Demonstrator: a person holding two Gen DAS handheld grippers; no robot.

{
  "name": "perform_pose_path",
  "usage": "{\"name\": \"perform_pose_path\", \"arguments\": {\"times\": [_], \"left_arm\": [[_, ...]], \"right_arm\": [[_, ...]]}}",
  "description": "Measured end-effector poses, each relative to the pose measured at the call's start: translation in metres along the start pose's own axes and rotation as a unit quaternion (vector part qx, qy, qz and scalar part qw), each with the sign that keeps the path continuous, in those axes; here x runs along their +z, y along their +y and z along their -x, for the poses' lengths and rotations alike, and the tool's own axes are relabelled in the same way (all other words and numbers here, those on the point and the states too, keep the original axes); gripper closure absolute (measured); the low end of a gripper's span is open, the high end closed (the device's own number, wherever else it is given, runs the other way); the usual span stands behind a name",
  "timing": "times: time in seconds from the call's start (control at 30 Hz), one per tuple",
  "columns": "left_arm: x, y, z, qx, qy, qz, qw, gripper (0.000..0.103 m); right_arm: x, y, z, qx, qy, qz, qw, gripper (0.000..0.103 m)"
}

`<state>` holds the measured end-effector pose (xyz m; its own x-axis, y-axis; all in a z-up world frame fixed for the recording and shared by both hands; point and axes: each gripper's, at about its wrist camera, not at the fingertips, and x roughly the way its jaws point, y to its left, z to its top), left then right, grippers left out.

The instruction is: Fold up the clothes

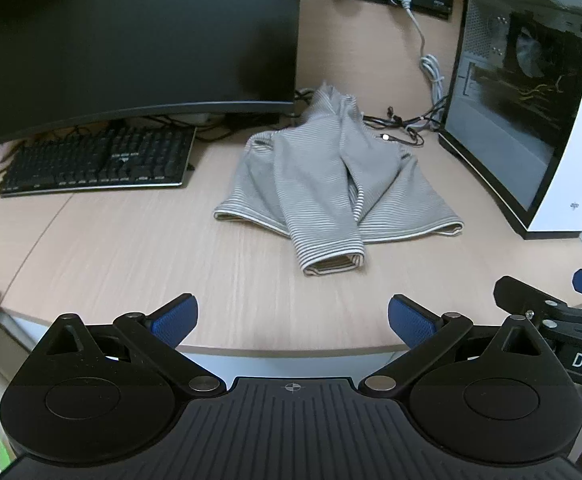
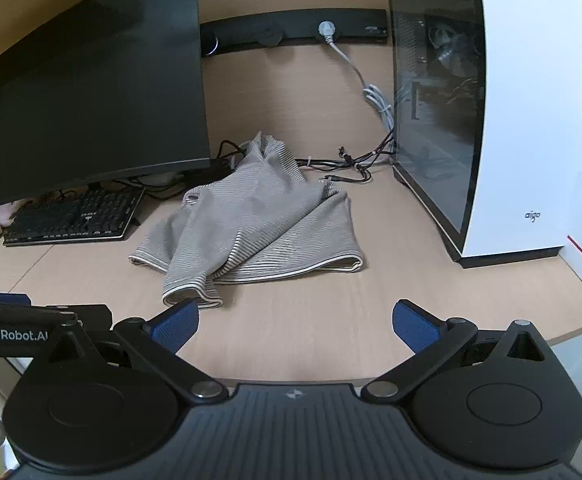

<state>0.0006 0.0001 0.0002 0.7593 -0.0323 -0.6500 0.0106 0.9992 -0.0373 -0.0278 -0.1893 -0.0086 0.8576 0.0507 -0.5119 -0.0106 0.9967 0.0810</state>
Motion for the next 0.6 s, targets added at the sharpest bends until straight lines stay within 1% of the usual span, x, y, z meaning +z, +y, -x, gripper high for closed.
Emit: {"name": "perform_pose_path", "arguments": {"times": [0.07, 0.2, 0.33, 0.47, 0.6], "left_arm": [[0.002, 0.001, -0.002, 0.008, -0.001, -0.005, 1.0, 0.0], [0.009, 0.004, -0.005, 0.01, 0.002, 0.0, 0.9999, 0.0], [0.003, 0.003, -0.004, 0.013, 0.001, 0.001, 0.9999, 0.0], [0.002, 0.002, -0.005, 0.015, 0.002, 0.002, 0.9999, 0.0], [0.002, 0.002, -0.007, 0.017, 0.005, 0.003, 0.9998, 0.0]], "right_arm": [[0.001, -0.003, 0.0, -0.001, 0.0, -0.001, 1.0, 0.0], [0.004, -0.004, -0.006, -0.004, 0.003, -0.005, 1.0, 0.0], [0.0, 0.006, -0.006, -0.01, 0.001, 0.003, 1.0, 0.0], [0.002, 0.007, -0.012, -0.001, 0.012, 0.005, 1.0, 0.0], [0.002, 0.006, -0.011, 0.001, 0.012, 0.01, 1.0, 0.0]]}}
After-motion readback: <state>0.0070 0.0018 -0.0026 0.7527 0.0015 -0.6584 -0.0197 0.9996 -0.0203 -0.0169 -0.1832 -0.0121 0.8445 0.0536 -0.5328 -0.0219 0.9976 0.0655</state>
